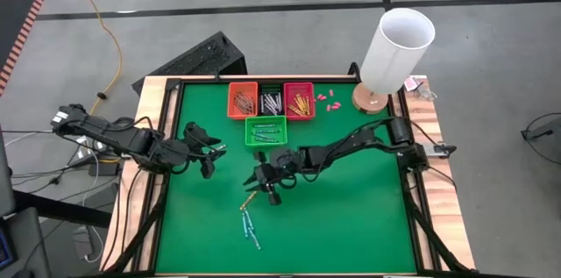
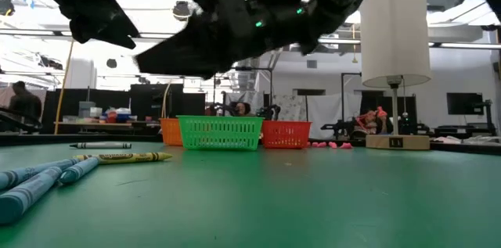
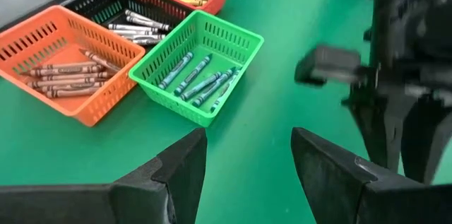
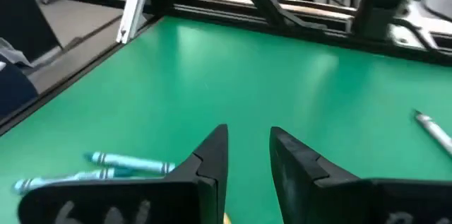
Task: Sort crayons
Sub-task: Put a yellow crayon in the red basket
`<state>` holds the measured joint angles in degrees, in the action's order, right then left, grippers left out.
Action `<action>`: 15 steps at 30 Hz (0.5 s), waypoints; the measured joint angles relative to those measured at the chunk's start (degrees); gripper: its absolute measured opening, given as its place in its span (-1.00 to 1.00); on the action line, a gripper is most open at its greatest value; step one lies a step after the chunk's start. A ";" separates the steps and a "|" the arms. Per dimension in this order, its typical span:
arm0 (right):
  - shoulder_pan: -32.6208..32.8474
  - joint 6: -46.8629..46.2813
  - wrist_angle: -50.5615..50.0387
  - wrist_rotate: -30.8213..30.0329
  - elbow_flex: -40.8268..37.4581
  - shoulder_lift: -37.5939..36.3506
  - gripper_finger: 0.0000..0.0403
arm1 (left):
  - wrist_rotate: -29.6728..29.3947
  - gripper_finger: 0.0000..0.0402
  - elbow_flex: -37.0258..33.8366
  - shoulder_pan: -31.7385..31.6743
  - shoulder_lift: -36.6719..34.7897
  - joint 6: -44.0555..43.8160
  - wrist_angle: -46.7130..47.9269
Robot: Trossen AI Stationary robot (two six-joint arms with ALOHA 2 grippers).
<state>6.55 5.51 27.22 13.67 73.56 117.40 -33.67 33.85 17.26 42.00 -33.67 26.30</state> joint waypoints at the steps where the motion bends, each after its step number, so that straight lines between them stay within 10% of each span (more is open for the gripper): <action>1: 0.20 0.22 0.25 0.22 0.65 1.00 -0.49 | 0.02 -0.02 0.00 0.00 0.02 0.00 0.04; 15: 0.17 2.25 -3.06 5.69 3.49 5.75 -0.49 | 0.15 -0.02 0.00 0.00 0.02 0.00 0.23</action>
<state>6.72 7.76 24.16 19.36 77.06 123.16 -33.52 33.85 17.26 42.02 -33.67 26.54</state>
